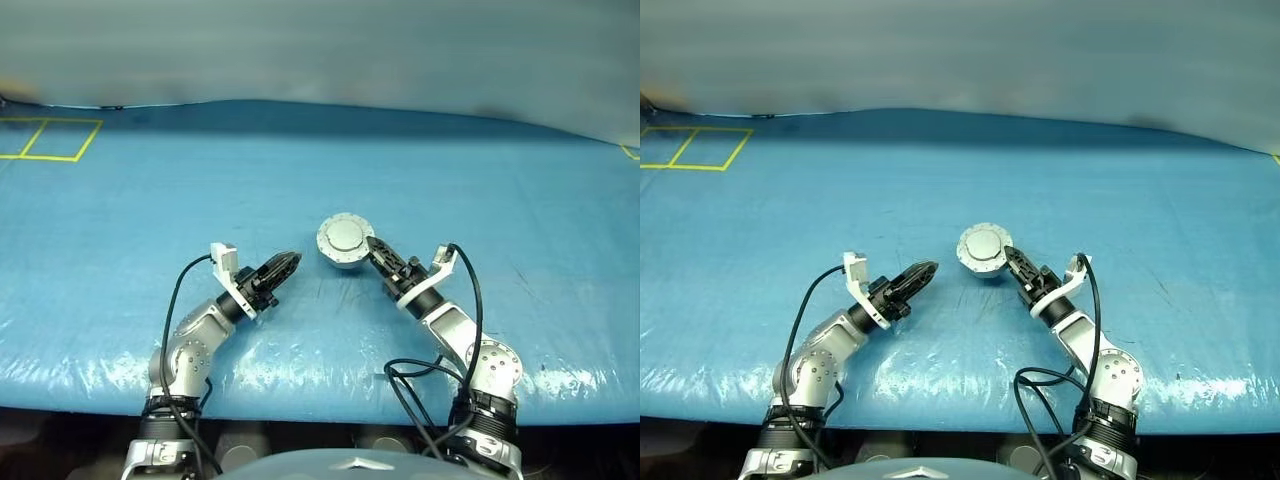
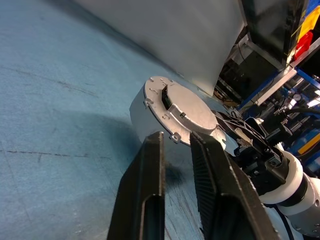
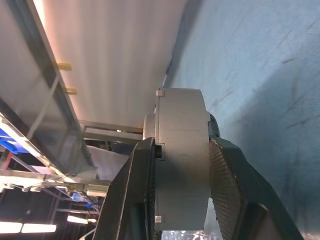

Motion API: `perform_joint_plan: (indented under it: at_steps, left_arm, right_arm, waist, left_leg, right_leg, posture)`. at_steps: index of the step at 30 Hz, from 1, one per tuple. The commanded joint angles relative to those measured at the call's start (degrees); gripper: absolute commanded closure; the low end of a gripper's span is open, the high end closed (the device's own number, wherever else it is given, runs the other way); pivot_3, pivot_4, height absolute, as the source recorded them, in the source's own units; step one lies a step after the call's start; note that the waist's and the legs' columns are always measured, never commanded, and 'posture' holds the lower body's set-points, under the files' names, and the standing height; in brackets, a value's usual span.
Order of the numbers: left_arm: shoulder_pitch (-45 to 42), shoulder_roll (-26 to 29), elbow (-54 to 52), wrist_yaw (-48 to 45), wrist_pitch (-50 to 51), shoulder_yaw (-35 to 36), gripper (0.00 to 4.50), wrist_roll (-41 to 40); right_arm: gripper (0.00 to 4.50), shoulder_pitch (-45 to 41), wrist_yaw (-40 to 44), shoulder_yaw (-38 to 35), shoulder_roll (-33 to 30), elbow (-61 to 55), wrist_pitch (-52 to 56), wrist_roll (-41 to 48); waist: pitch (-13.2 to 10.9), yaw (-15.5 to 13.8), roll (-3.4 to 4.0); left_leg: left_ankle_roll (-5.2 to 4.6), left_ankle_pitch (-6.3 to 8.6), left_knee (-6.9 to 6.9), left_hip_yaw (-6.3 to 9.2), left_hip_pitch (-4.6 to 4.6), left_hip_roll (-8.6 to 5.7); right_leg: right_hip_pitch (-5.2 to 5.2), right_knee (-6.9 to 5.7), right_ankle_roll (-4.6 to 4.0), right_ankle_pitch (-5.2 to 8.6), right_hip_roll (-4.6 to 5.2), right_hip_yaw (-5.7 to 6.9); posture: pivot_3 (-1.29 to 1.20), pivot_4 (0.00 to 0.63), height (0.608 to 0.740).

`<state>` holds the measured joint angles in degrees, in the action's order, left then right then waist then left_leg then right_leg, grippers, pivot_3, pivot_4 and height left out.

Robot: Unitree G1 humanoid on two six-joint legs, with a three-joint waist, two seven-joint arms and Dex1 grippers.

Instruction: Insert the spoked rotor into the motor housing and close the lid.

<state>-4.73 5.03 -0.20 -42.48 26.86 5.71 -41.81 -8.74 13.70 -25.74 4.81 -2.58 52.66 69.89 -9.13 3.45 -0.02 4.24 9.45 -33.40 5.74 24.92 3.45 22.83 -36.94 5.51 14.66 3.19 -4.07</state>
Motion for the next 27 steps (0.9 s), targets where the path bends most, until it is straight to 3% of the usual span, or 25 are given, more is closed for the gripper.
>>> perform_joint_plan:
  at_steps: [1,6,7,14,21,24,27]
  left_arm:
    - [1.2,-2.5,-2.1,1.5,2.9,2.2,1.96,-6.0]
    - [0.6,-5.7,-2.7,5.8,8.0,4.2,0.22,-12.6]
    - [0.3,-6.0,-2.7,6.5,9.8,4.6,0.04,-14.6]
    - [-0.9,-5.9,-3.4,7.4,17.4,3.6,0.04,-20.6]
    - [-2.5,-7.4,-3.1,5.7,15.0,0.8,0.04,-18.0]
    - [-2.9,-8.5,-2.3,6.1,13.8,1.5,0.62,-18.1]
    - [-3.0,-8.6,-2.1,6.3,13.8,1.7,1.61,-18.2]
  right_arm:
    - [3.36,-2.1,1.6,1.8,0.9,-6.1,-0.2,7.5]
    - [3.36,-1.0,1.6,4.9,-1.0,-7.8,1.3,9.5]
    - [3.36,-0.7,1.6,5.5,-1.3,-7.9,1.4,9.7]
    - [3.36,1.2,1.7,10.3,-2.6,-8.6,2.3,9.5]
    - [3.36,2.9,1.8,15.0,-3.7,-9.7,2.9,8.7]
    - [3.36,2.9,1.8,15.3,-4.1,-9.9,1.7,8.2]
    - [3.36,2.8,1.5,15.3,-4.3,-10.0,-0.2,6.2]
  waist:
    - [-0.1,0.1,0.06]
    - [-0.1,0.1,0.05]
    - [-0.1,0.1,0.05]
    - [-0.1,0.1,0.04]
    - [-0.1,0.1,0.04]
    - [-0.1,0.0,0.03]
    - [-0.1,0.0,0.03]
  left_leg:
    - [0.00,0.00,-0.02,0.00,0.02,-0.01]
    - [0.00,0.00,-0.10,0.03,0.03,0.00]
    - [0.00,0.00,-0.12,0.03,0.04,0.00]
    - [0.00,0.00,-0.23,0.06,0.11,-0.02]
    - [0.00,0.00,-0.31,0.08,0.11,-0.02]
    - [0.00,0.00,-0.40,0.09,0.16,-0.03]
    - [0.00,0.00,-0.44,0.10,0.18,-0.03]
  right_leg:
    - [0.00,0.01,0.00,0.00,0.00,-0.01]
    - [-0.01,-0.01,-0.23,0.13,-0.01,0.00]
    - [-0.01,-0.01,-0.22,0.13,-0.01,0.00]
    - [-0.02,-0.01,-0.20,0.11,-0.01,0.02]
    - [-0.04,-0.03,-0.21,0.10,-0.03,0.03]
    - [-0.06,-0.02,-0.19,0.09,-0.03,0.03]
    - [-0.06,-0.02,-0.18,0.08,-0.03,0.03]
  posture:
    - [0.00,0.150,0.740]
    - [0.00,0.150,0.740]
    - [0.00,0.150,0.740]
    - [0.00,0.150,0.740]
    - [0.00,0.150,0.740]
    - [0.00,0.150,0.740]
    - [0.00,0.150,0.740]
